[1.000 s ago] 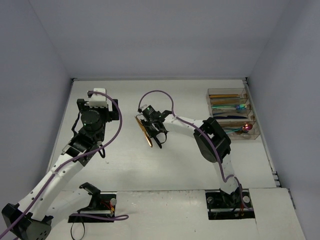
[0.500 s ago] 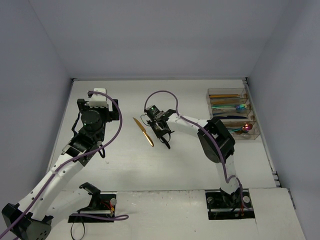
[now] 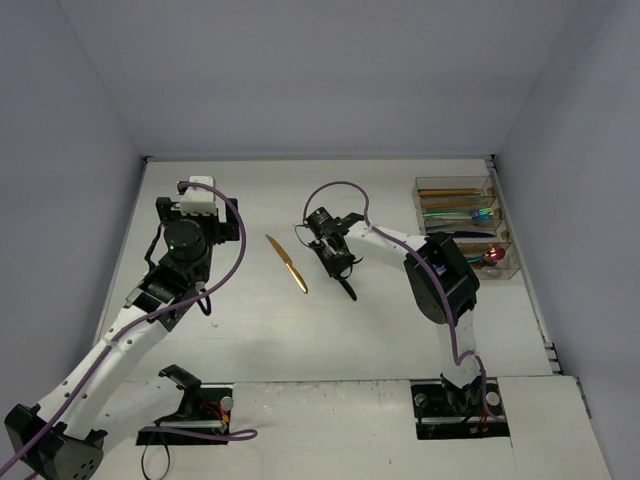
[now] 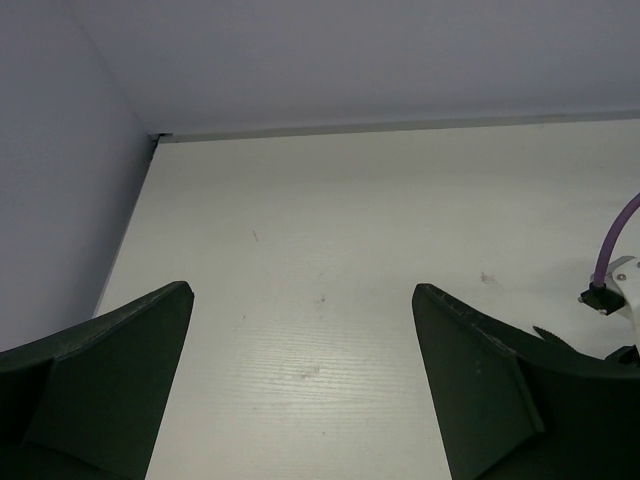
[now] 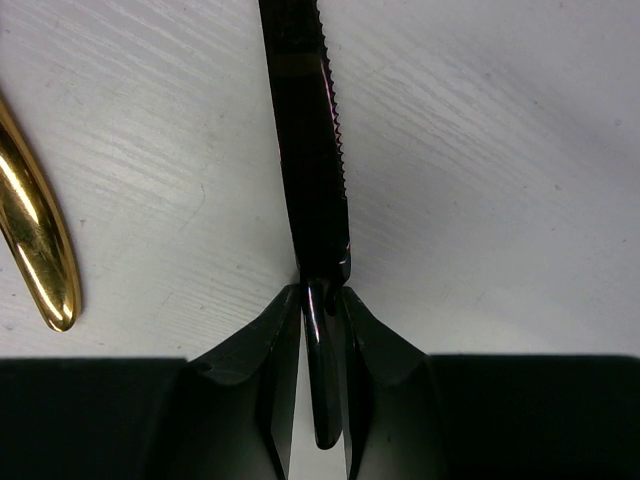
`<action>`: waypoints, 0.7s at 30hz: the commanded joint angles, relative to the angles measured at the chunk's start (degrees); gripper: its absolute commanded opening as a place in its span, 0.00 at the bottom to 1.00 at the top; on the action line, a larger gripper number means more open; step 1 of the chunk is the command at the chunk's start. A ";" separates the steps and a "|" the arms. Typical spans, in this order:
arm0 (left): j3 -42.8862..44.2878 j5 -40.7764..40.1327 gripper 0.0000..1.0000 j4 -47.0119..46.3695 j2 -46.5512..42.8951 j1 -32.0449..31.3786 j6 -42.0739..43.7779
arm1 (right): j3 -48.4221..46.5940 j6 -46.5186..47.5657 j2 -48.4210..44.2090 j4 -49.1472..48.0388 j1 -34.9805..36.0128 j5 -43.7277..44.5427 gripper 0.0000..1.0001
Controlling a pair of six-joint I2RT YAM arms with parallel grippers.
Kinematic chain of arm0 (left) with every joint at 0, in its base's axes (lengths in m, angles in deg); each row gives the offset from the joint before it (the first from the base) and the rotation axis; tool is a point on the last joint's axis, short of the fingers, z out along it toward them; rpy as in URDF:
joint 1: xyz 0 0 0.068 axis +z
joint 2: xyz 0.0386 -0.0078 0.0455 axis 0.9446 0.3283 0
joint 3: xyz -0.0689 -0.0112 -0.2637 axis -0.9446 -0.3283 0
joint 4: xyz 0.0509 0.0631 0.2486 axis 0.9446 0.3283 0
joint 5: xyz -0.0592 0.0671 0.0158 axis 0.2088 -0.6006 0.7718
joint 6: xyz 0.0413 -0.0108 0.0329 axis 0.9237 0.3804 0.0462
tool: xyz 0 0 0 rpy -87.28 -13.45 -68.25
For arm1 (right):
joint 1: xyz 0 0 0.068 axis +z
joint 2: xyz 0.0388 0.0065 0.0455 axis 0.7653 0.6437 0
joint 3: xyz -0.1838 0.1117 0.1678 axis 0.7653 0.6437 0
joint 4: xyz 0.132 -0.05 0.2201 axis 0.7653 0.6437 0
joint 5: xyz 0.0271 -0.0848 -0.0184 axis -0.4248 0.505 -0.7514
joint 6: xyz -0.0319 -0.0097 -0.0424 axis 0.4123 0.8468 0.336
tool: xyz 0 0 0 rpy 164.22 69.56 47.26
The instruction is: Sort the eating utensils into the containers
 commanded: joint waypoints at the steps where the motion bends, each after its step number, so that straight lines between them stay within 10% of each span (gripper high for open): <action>1: 2.67 0.07 0.90 -2.97 0.16 0.45 -0.66 | 3.06 0.71 5.24 10.41 -0.87 -3.10 0.12; 4: 2.67 0.09 0.90 -2.97 0.17 0.45 -0.71 | 1.75 0.41 5.62 10.52 -1.04 -2.70 0.00; 21: 2.66 -0.53 0.90 -3.13 -1.25 0.45 -0.37 | -10.05 -13.61 -13.20 7.12 -18.41 -3.46 0.00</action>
